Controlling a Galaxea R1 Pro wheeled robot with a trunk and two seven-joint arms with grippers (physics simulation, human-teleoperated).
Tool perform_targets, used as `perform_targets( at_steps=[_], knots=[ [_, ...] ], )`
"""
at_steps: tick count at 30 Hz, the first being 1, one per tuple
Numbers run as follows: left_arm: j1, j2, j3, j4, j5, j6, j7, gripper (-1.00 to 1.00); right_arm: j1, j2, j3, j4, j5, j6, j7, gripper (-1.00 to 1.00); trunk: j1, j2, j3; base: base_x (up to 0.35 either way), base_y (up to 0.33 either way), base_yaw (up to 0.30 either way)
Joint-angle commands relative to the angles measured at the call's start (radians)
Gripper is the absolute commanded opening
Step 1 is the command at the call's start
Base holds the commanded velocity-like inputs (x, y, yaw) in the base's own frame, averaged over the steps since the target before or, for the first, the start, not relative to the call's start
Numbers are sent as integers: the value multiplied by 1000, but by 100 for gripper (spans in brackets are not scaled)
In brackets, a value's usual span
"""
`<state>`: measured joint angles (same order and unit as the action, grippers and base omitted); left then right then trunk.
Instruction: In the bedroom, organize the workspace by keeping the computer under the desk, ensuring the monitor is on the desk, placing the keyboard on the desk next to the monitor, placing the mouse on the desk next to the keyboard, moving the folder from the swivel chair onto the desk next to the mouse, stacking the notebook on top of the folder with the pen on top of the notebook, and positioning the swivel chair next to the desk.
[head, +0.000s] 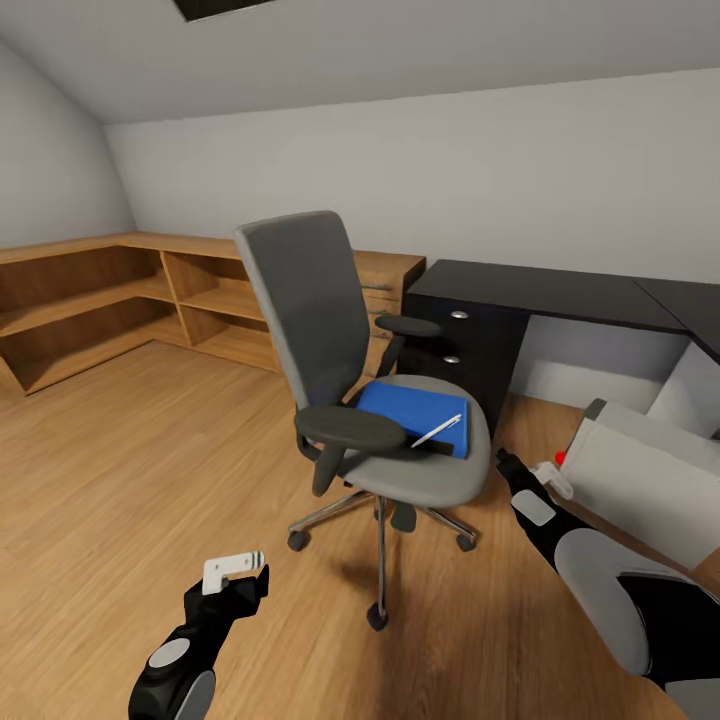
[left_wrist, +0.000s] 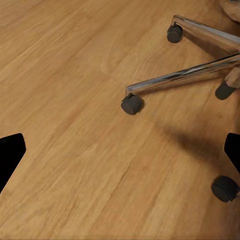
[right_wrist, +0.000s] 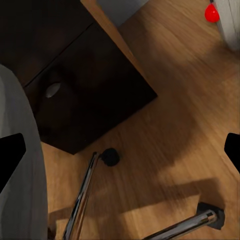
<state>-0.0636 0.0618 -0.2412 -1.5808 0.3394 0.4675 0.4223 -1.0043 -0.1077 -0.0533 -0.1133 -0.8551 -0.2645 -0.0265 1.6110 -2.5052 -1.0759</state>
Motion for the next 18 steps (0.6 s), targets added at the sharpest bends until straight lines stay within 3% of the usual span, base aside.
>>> perform_targets(
  at_steps=[1, 11, 18],
  knots=[
    [-1, 1, -3, -1, 10, 2, 10, 100, 0, 1, -5, 0, 4, -1, -3, 100, 0, 0, -1, -1, -1, 48],
    [-1, 1, -3, 0, 10, 2, 10, 100, 0, 0, -5, -1, 5, -1, -3, 100, 0, 0, -1, 5, 0, 231],
    [-1, 1, -3, 8, 10, 2, 9, 100, 0, 0, -5, -1, 5, -1, -2, 100, 0, 0, -1, 246, 0, 276]
  ],
)
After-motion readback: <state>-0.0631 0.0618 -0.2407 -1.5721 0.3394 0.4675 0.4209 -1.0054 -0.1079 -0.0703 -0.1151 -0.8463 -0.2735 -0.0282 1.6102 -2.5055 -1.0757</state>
